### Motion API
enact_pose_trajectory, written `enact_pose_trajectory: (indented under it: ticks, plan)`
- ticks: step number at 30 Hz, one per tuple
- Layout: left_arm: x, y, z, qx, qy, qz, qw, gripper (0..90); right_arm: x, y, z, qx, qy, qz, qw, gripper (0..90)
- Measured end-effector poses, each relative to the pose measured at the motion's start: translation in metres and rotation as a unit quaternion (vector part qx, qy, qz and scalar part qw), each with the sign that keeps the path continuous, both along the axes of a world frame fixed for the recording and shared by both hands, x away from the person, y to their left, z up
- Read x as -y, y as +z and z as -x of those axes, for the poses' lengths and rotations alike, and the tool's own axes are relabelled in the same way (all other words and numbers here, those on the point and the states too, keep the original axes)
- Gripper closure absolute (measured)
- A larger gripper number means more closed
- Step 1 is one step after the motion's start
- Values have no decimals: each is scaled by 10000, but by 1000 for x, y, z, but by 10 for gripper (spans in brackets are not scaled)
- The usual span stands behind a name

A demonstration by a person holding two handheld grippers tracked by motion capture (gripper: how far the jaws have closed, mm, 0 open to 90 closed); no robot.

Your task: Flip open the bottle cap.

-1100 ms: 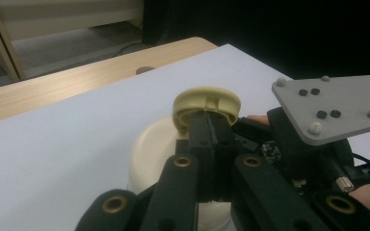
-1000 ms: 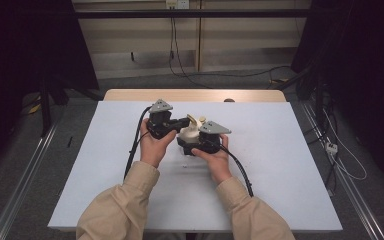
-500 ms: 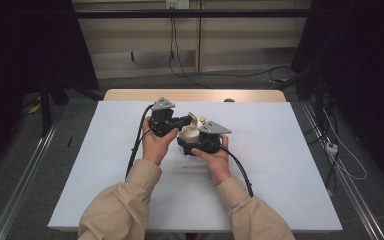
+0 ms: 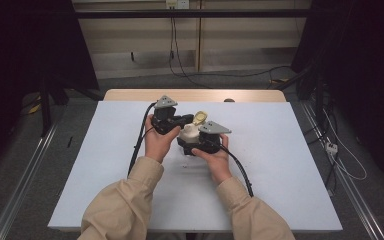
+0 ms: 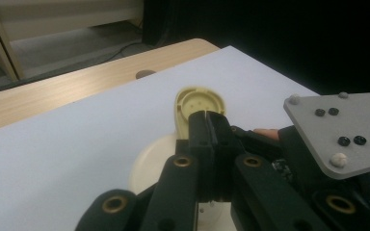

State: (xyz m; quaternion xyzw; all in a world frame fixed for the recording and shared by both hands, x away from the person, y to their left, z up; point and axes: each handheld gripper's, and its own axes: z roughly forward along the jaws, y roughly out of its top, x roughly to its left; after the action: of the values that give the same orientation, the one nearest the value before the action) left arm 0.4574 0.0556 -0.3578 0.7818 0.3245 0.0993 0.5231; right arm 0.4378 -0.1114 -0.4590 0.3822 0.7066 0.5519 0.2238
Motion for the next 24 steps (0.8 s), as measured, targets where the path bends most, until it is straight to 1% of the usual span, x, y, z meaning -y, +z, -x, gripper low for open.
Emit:
enact_pose_trajectory:
  ticks: [3, 5, 8, 10, 12, 14, 15, 17, 18, 21, 24]
  plan:
    - [-2, 1, 1, 2, -8, 14, 10000, 897, 0, 0, 0, -11, -3, 14, 10000, 65]
    - [-4, 2, 2, 48, -8, -5, 10000, 882, 0, 0, 0, -13, 4, 3, 10000, 65]
    - [-9, 4, 3, 13, -3, 57, 10000, 859, 0, 1, 0, -24, 0, 9, 10000, 65]
    - [-11, 4, 4, -24, -43, 90, 9999, 850, 0, 2, 0, -59, 11, 57, 10000, 65]
    - [-13, 4, 6, 8, -47, 54, 10000, 818, 0, 2, 0, -73, 14, 54, 10000, 65]
    - [-14, 3, 7, -19, -73, 88, 9999, 807, 0, 2, 0, -74, 14, 54, 10000, 65]
    - [-15, 3, 8, -5, -58, 87, 9999, 778, 0, 2, 0, -75, 13, 52, 10000, 65]
    - [-17, 1, 9, -27, -87, 73, 9999, 761, 0, 2, 0, -87, 1, 59, 9999, 65]
    - [-18, 0, 10, -22, -53, 48, 10000, 740, 0, 2, 0, -93, -4, 57, 9999, 65]
    - [-20, -1, 12, -83, -80, 67, 9999, 682, 1, 3, 0, -91, 4, 67, 9999, 64]
    - [-24, -2, 14, -42, -106, 88, 9999, 645, 1, 3, 0, -112, 2, 65, 9999, 64]
